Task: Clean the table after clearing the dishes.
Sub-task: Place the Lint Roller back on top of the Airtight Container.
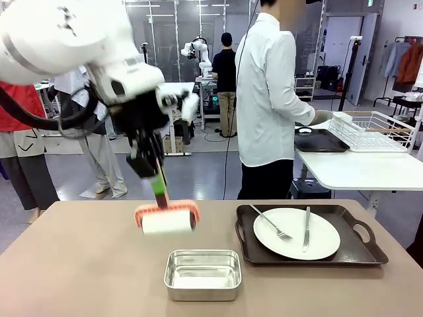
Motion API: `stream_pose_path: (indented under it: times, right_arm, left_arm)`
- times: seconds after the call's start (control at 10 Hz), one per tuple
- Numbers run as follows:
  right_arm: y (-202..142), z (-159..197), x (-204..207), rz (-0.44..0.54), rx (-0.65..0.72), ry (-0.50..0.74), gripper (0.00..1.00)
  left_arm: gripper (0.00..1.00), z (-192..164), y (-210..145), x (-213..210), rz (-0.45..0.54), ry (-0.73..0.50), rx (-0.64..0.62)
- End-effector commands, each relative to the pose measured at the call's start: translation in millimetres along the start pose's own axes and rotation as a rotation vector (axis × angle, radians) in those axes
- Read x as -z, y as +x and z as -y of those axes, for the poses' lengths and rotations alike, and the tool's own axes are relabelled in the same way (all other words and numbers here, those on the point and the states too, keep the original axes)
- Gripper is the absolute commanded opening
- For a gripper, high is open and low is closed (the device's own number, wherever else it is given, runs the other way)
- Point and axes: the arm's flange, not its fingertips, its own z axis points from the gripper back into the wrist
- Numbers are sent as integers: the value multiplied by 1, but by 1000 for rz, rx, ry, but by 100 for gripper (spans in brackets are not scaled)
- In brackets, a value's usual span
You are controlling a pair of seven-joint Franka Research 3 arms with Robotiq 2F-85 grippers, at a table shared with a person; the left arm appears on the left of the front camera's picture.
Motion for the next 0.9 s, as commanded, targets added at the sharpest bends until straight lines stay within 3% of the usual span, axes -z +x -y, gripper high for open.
stream_pose_path:
  times: [0.0,0.1,0.2,0.6,0.8]
  right_arm:
    - [0,-3,-1,10,4,13,100]
    - [0,-3,-1,10,4,13,100]
    - [0,-3,-1,10,4,13,100]
    - [0,-3,-1,10,4,13,100]
    - [0,-3,-1,10,4,13,100]
  left_arm:
    - [20,10,-8,15,-65,115,71]
    - [20,5,-11,8,-7,104,-7]
    - [20,10,9,17,-46,7,58]
    - [20,8,7,22,-47,22,55]
    - [20,-22,25,43,16,19,63]
